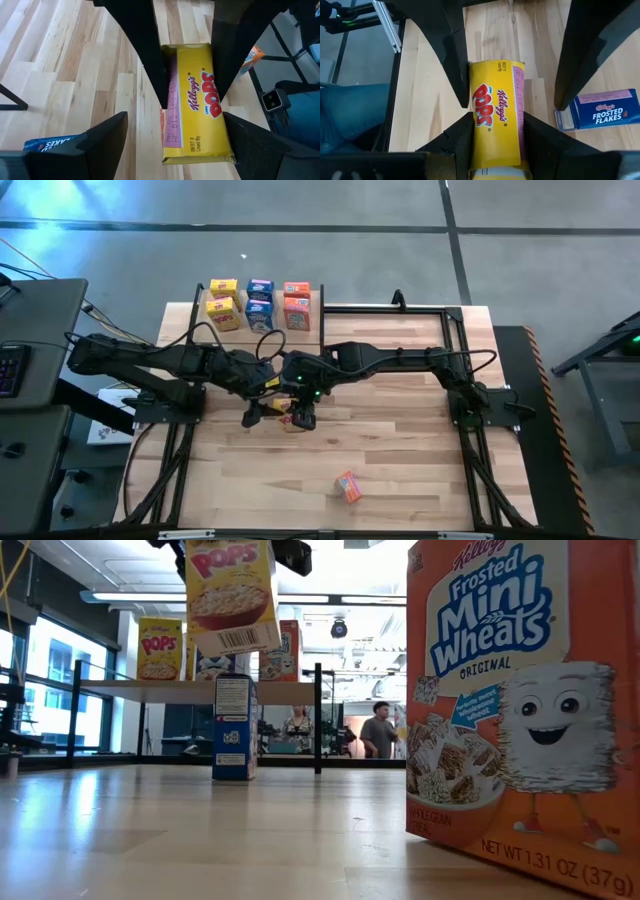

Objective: Stack cereal on shelf
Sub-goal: Put the yellow cereal box on the shelf aligned with the other yellow cereal boxes

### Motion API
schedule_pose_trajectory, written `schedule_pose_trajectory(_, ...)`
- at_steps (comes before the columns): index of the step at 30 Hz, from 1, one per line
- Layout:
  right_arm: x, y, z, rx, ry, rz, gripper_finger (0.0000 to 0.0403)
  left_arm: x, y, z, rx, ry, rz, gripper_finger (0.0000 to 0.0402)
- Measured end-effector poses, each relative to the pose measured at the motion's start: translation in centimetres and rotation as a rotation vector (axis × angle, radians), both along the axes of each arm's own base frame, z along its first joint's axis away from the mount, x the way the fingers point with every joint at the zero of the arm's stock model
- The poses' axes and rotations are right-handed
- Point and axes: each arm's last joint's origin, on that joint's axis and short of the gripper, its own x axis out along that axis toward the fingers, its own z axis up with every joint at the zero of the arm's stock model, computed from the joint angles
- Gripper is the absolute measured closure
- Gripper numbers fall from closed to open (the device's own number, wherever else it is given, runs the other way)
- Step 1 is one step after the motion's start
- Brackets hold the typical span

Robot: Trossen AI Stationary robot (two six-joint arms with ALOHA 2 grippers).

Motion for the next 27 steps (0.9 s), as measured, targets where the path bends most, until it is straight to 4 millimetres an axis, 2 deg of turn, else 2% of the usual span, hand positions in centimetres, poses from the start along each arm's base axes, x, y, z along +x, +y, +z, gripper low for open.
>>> schedule_pose_trajectory(11, -0.01, -0.03, -0.01, -0.003, 0.002, -0.002, 0.0263, 0.01, -0.03, 0.03, 0.003, -0.005, -0.01, 0.0165)
schedule_pose_trajectory(27, -0.03, -0.06, -0.01, -0.003, 0.003, -0.008, 0.0262, 0.02, -0.08, 0.06, 0.0, -0.008, -0.027, 0.0199)
